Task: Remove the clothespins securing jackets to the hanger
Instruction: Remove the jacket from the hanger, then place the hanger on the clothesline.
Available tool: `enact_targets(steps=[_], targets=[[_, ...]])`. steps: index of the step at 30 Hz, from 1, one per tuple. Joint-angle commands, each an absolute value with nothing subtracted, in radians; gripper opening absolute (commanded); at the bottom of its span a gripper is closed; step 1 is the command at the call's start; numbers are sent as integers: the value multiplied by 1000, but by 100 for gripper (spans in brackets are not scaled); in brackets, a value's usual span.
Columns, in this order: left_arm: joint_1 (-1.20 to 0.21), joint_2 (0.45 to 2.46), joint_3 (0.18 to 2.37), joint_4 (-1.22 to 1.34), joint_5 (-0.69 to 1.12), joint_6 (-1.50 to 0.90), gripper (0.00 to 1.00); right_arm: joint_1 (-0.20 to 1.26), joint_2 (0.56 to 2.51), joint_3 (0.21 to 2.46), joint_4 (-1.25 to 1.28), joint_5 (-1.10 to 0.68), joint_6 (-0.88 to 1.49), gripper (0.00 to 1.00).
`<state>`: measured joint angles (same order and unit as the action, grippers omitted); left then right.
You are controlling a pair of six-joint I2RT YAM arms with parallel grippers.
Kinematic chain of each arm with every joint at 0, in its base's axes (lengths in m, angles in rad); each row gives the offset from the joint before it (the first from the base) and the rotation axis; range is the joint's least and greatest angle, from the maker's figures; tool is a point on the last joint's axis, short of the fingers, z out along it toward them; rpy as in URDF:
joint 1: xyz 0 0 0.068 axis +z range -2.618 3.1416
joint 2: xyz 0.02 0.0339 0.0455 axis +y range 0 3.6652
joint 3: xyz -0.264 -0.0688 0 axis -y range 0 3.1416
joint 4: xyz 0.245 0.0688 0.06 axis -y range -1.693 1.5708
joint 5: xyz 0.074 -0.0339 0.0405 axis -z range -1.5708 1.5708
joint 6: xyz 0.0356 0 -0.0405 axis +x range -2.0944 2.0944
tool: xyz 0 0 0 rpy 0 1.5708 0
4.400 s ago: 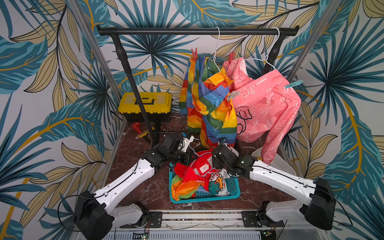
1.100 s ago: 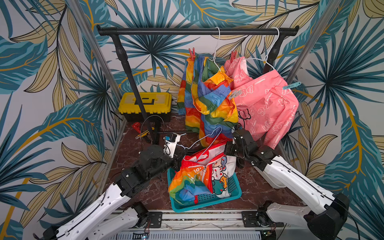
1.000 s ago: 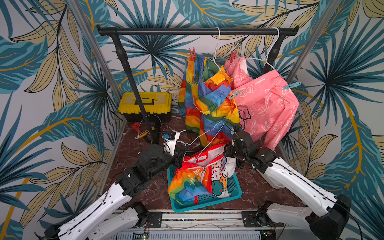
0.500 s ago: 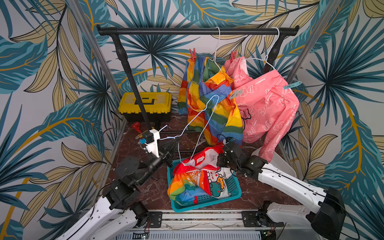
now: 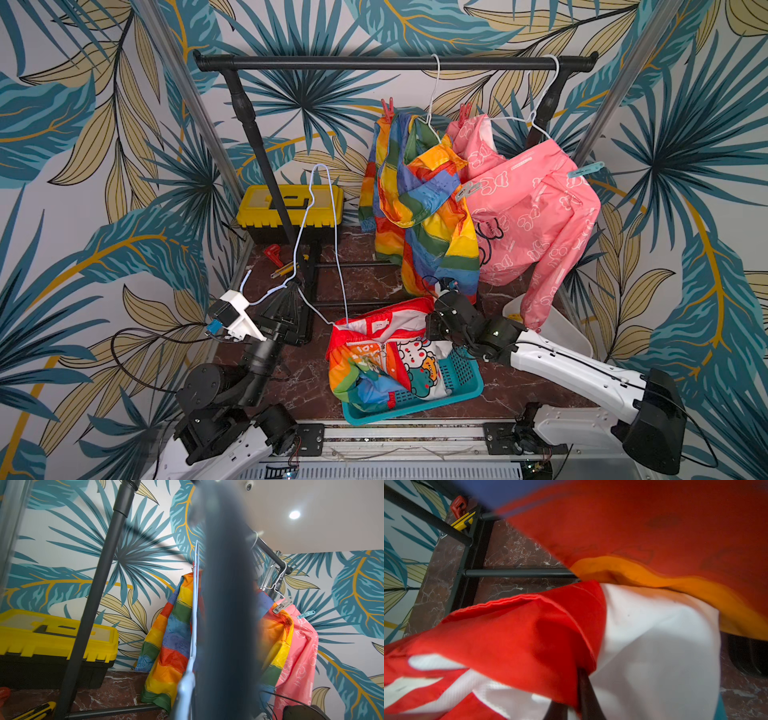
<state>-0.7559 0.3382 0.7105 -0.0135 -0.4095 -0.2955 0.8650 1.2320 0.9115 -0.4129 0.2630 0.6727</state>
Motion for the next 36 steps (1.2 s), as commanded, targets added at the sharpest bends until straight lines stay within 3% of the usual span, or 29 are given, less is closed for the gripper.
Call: enact_targets(steps=[1, 6, 14, 15, 16, 20, 23, 26, 30, 36], targets=[[-759, 456, 776, 37, -461, -280, 0, 904, 1254, 932, -374, 273, 632, 12], [-757, 628, 835, 200, -503, -287, 0, 922, 1272, 917, -355, 242, 632, 0], [-720, 846, 1000, 209, -586, -287, 0, 927, 1230, 869, -364, 259, 631, 0], [-707, 865, 1014, 209, -607, -287, 0, 927, 1221, 866, -365, 268, 624, 4], [-683, 886, 1036, 209, -618, -301, 0, 928, 1213, 869, -378, 286, 617, 13], [-644, 927, 1102, 185, -574, -310, 0, 970, 1177, 901, -458, 436, 561, 59], [-644, 928, 1121, 87, -574, -385, 0, 1126, 1171, 950, -498, 706, 468, 76], [-644, 928, 1143, -40, -577, -469, 0, 1229, 1148, 947, -394, 810, 353, 84], [-644, 959, 1234, -227, -590, -570, 0, 1307, 1219, 1029, -322, 902, 213, 86], [-646, 1000, 1295, -357, -572, -660, 0, 1327, 1379, 1144, -69, 847, 2, 85]])
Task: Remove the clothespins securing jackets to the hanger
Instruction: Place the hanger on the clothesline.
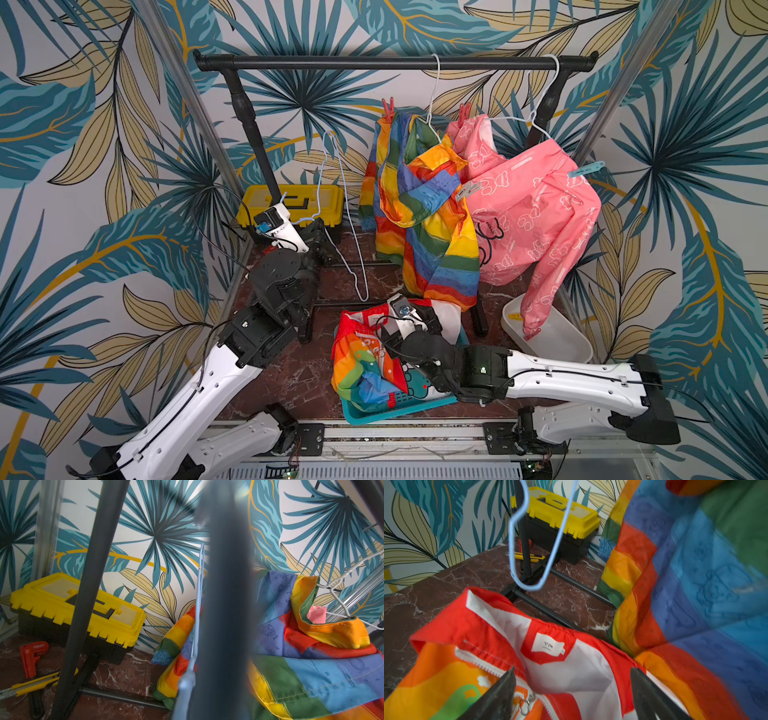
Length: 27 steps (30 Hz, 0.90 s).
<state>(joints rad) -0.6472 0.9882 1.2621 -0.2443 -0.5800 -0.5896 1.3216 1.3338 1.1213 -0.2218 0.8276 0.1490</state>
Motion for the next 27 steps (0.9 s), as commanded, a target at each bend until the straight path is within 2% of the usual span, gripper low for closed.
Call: enact_targets(steps=[1, 6, 10, 19, 24, 27], targets=[[-644, 1009, 1305, -373, -568, -669, 0, 1327, 1405, 1170, -47, 838, -10, 85], [-645, 1013, 1332, -409, -556, -692, 0, 1325, 1521, 1266, 1, 829, -71, 81], [-645, 1004, 1346, -432, -558, -689, 0, 1315, 1578, 1317, -2, 866, -93, 73], [-644, 995, 1358, -469, -544, -703, 0, 1293, 1649, 1393, -35, 928, -139, 39], [-644, 988, 1365, -480, -544, -709, 0, 1286, 1663, 1398, -48, 930, -147, 26], [-644, 988, 1371, -486, -538, -705, 0, 1284, 1653, 1388, -44, 924, -139, 9]])
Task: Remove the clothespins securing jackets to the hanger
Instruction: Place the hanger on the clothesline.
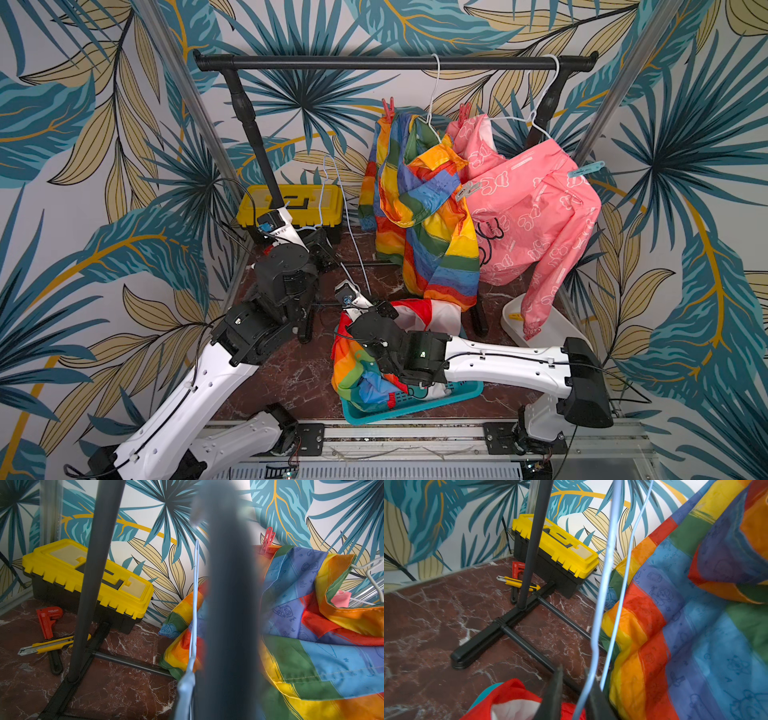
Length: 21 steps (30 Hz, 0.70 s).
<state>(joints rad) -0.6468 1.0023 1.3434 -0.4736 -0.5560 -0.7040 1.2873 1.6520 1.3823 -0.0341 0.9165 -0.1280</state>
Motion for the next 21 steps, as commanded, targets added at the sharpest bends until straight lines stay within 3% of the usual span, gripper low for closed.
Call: enact_targets(steps=[1, 3, 8, 10, 17, 19, 21], targets=[[-644, 989, 1373, -489, -535, -705, 0, 1281, 1649, 1386, -42, 918, -139, 6], [-644, 992, 1376, -489, -529, -707, 0, 1282, 1646, 1389, -43, 914, -142, 0], [-644, 1012, 1384, -489, -523, -689, 0, 1282, 1606, 1369, -57, 863, -131, 0], [-643, 1018, 1389, -489, -523, -677, 6, 1282, 1580, 1349, -61, 858, -121, 0], [-636, 1042, 1408, -487, -515, -620, 58, 1263, 1489, 1301, -124, 823, -43, 0], [-625, 1040, 1410, -479, -491, -599, 60, 1247, 1462, 1291, -139, 802, -13, 0], [-614, 1028, 1415, -479, -489, -586, 73, 1232, 1443, 1290, -161, 790, 1, 0]])
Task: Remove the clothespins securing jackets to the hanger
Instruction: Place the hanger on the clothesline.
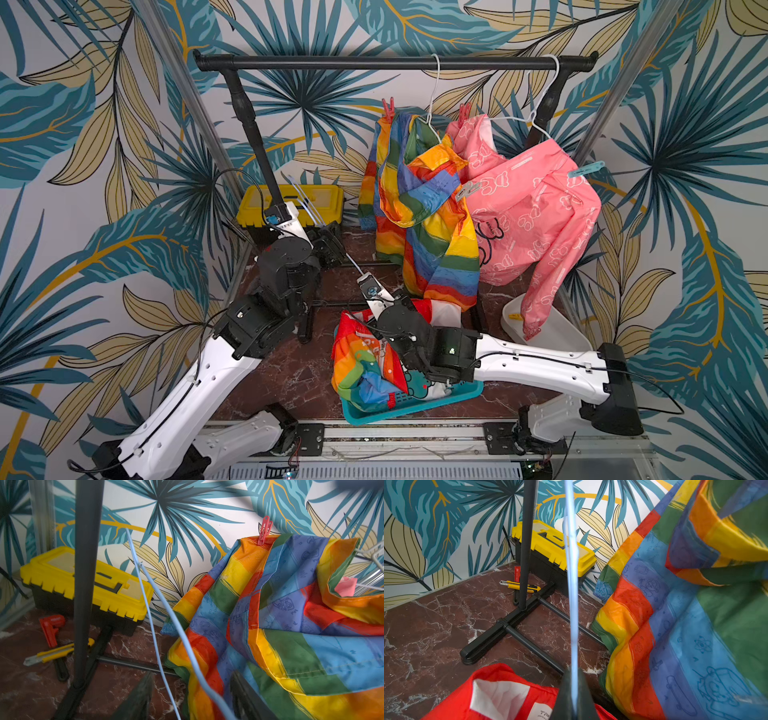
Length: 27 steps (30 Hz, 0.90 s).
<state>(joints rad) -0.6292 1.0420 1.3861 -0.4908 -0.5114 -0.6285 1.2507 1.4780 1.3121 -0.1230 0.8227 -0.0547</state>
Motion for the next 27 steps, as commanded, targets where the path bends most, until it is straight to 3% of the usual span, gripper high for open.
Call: enact_targets(steps=[1, 3, 5, 11, 16, 27], targets=[[-612, 1019, 1418, -476, -492, -571, 81, 1227, 1439, 1293, -175, 793, 5, 0], [-612, 981, 1411, -457, -493, -527, 94, 1209, 1436, 1308, -208, 797, 29, 0], [-611, 932, 1401, -453, -480, -487, 99, 1190, 1426, 1323, -274, 797, 56, 0], [-611, 673, 1252, -477, -428, -350, 99, 1172, 1376, 1404, -359, 785, 117, 0], [-611, 504, 1122, -568, -281, -271, 99, 1171, 1377, 1545, -401, 776, 112, 0], [-611, 483, 976, -657, -128, -384, 99, 1088, 1701, 2257, -775, 663, 196, 0]])
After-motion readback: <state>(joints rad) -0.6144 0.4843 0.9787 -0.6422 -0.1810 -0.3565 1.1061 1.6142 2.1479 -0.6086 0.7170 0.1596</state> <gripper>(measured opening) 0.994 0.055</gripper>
